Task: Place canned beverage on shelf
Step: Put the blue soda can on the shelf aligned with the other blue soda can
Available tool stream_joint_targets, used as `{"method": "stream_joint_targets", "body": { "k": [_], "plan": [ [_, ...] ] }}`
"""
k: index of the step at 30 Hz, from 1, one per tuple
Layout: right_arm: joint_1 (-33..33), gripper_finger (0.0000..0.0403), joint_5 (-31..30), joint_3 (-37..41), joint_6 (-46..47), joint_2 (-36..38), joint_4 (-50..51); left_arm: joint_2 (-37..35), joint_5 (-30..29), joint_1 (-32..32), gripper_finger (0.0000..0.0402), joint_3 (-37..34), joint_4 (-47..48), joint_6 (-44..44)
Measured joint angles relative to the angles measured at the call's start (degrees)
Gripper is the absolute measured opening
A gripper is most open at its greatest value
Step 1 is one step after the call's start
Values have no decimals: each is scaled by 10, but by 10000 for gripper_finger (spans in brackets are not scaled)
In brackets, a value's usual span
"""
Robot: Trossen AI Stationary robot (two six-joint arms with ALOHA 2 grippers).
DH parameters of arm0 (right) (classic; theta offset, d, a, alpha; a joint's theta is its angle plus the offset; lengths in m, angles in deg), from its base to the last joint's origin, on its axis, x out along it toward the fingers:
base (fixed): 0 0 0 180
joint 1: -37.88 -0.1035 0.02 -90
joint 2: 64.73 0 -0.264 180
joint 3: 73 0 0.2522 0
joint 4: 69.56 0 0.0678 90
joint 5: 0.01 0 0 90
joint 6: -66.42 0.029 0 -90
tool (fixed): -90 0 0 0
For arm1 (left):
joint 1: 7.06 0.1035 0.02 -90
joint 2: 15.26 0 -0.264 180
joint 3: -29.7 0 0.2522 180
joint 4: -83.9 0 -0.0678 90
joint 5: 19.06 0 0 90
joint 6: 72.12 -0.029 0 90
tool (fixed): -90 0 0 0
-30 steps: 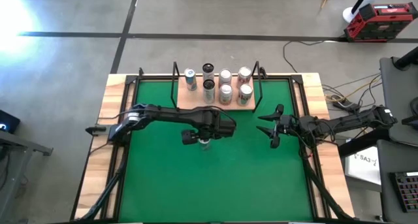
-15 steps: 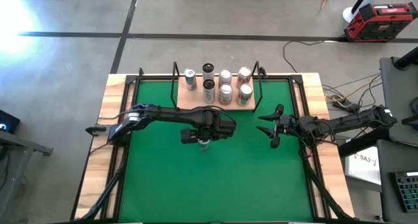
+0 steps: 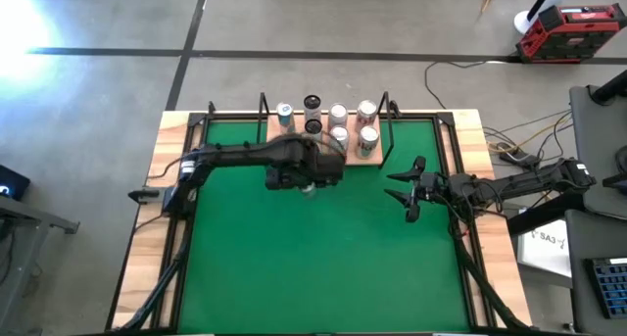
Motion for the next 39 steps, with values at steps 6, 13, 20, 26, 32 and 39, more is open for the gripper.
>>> {"method": "stream_joint_targets", "body": {
  "k": [6,13,20,26,32,39],
  "plan": [
    [0,194,0,0,0,0,0,-32,0,71,219,-37,0,-78],
    [0,194,0,0,0,0,1,-47,22,146,238,-59,0,-155],
    [0,194,0,0,0,0,1,-47,24,183,237,-61,0,-205],
    [0,194,0,0,0,0,1,-47,17,205,237,-89,0,-236],
    [0,194,0,0,0,0,0,-47,19,228,237,-102,-1,-262],
    [0,194,0,0,0,0,1,-48,16,240,237,-87,-16,-279]
  ]
}}
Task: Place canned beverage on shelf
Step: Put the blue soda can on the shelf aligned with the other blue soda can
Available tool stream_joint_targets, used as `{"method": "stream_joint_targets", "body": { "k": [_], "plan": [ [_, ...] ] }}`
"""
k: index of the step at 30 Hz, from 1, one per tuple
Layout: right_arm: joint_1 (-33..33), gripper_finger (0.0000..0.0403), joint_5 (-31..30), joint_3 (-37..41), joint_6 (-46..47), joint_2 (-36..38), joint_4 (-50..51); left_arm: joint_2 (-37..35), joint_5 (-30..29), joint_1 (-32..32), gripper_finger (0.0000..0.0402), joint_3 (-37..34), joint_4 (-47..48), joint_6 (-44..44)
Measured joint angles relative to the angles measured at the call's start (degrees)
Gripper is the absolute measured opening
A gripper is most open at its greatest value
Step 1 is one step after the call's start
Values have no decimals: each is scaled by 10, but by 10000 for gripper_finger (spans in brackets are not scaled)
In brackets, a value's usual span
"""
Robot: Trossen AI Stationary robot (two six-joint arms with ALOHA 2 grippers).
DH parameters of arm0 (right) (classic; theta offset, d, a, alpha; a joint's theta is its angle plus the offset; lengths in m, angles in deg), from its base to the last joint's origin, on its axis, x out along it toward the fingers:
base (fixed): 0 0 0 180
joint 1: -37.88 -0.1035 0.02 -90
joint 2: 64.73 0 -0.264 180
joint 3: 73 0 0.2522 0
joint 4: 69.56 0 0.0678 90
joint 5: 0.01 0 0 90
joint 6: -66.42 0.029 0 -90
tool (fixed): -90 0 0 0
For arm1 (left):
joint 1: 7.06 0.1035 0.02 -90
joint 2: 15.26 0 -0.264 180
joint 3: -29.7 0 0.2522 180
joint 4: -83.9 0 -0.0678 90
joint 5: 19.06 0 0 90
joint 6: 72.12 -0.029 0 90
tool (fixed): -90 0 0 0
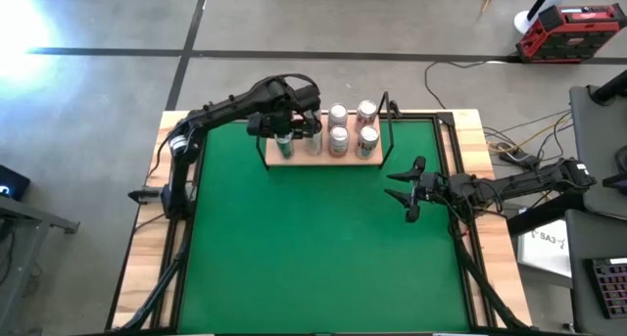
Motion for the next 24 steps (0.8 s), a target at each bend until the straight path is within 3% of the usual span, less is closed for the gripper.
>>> {"method": "stream_joint_targets", "body": {
  "k": [24],
  "plan": [
    [0,194,0,0,0,0,0,0,-12,6,237,-16,-22,-10]
  ]
}}
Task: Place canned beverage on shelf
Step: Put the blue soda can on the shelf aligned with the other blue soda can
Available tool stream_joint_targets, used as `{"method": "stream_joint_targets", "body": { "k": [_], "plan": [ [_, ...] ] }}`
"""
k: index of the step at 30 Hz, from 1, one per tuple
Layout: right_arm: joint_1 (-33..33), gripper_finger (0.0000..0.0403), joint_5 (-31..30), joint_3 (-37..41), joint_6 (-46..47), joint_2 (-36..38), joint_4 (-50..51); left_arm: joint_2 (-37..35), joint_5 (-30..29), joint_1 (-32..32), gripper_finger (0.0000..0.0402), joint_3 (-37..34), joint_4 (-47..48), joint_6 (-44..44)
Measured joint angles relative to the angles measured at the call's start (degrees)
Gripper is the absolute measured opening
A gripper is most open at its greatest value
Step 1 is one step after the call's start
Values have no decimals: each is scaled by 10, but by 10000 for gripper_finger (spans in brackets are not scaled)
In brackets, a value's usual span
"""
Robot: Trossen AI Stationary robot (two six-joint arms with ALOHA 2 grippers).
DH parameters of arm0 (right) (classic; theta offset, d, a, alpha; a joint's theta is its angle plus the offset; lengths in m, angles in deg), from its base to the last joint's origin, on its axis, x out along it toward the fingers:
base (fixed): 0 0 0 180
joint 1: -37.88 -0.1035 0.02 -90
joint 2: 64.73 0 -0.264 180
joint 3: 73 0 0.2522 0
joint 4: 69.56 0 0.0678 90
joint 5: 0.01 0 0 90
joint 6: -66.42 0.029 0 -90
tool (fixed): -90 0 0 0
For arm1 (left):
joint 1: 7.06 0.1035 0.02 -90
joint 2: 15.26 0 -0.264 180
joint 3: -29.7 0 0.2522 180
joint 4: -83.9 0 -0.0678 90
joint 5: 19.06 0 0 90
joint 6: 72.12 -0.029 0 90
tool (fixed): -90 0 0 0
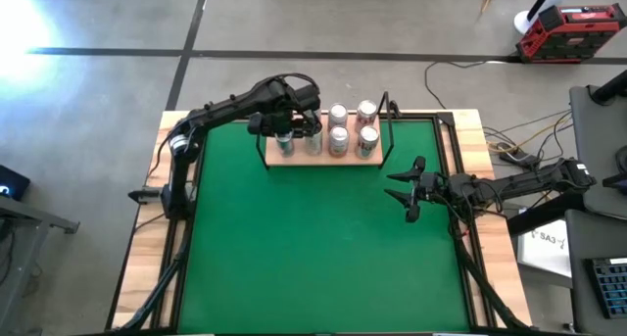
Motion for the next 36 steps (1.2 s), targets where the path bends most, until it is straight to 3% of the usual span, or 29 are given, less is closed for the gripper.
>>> {"method": "stream_joint_targets", "body": {
  "k": [19,36],
  "plan": [
    [0,194,0,0,0,0,0,0,0,0,239,-14,-1,5],
    [0,194,0,0,0,0,0,1,0,0,314,-12,-11,-20]
  ]
}}
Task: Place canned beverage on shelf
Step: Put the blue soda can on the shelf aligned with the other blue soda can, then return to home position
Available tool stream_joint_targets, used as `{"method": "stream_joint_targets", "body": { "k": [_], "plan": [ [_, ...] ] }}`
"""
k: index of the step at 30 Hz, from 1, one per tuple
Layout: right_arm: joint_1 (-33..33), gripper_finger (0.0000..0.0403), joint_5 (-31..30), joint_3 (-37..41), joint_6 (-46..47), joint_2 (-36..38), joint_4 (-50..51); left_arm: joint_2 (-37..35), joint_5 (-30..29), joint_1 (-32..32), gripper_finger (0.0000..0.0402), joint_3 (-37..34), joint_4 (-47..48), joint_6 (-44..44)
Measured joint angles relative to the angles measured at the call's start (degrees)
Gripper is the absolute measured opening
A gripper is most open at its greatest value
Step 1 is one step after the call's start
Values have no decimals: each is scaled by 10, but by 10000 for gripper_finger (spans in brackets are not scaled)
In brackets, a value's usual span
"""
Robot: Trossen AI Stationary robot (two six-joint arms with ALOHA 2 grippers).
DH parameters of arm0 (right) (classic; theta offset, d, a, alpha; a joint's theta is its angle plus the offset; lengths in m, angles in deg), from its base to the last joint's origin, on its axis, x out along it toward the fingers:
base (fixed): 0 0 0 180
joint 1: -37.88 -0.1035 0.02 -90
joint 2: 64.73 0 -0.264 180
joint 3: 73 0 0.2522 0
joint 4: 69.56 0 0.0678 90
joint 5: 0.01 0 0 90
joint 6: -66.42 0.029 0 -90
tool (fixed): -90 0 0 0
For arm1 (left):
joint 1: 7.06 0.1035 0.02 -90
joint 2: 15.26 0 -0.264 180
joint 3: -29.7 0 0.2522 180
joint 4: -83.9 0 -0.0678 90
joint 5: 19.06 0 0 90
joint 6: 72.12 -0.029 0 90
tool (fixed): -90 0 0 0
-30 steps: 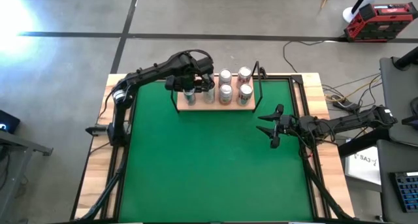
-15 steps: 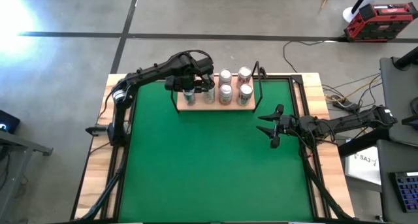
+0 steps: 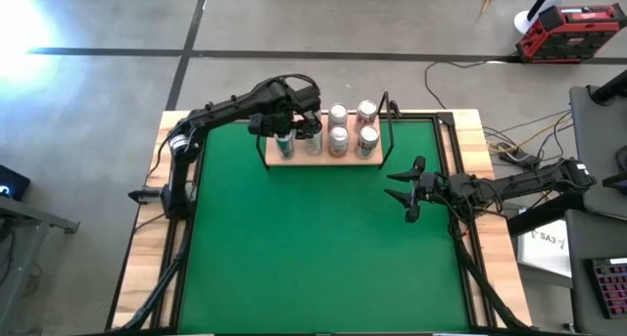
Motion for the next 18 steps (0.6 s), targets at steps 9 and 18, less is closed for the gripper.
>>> {"method": "stream_joint_targets", "body": {
  "k": [9,18],
  "plan": [
    [0,194,0,0,0,0,0,-54,0,-15,340,0,10,-4],
    [0,194,0,0,0,0,0,-142,-6,-84,341,-8,39,19]
  ]
}}
